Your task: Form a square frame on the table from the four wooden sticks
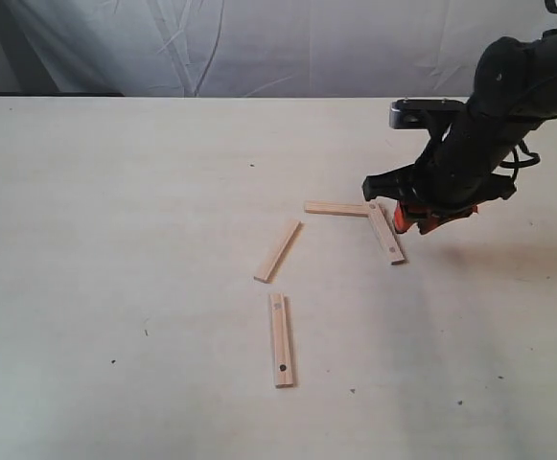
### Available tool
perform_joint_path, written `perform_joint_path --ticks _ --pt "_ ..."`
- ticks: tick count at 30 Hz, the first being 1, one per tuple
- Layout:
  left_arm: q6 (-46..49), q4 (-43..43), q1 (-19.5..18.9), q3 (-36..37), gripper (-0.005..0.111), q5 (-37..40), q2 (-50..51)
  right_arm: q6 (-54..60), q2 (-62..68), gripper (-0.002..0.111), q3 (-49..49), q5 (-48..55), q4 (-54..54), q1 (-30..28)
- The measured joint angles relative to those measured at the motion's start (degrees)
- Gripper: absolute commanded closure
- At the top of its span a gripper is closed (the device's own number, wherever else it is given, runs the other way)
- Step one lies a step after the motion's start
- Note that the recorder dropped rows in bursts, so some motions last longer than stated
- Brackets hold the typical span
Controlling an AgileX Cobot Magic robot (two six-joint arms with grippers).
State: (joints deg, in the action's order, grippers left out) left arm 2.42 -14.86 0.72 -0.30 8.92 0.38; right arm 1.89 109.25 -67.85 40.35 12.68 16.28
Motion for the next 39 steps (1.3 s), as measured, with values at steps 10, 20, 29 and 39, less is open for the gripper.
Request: perform_joint_path --ticks 10,20,29,39 --pt "-1.3 3.2 0.0 0.0 0.107 -13.6 0.0 0.6 0.0 0.109 0.0 0.0 0.9 0.0" --pt "-12.5 9.3 0.0 0.0 0.107 -24.8 -0.1 8.4 -0.4 0.109 0.0 1.9 11.0 -8.6" --pt "-21.1 10.1 0.0 -17.5 0.107 -7.1 11.4 10.1 -0.4 0.109 0.0 2.3 14.0 -11.3" --pt "4.2 24.9 7.0 -53.9 0.107 23.9 66.1 18.3 -0.4 0.109 0.0 4.2 25.3 -15.6"
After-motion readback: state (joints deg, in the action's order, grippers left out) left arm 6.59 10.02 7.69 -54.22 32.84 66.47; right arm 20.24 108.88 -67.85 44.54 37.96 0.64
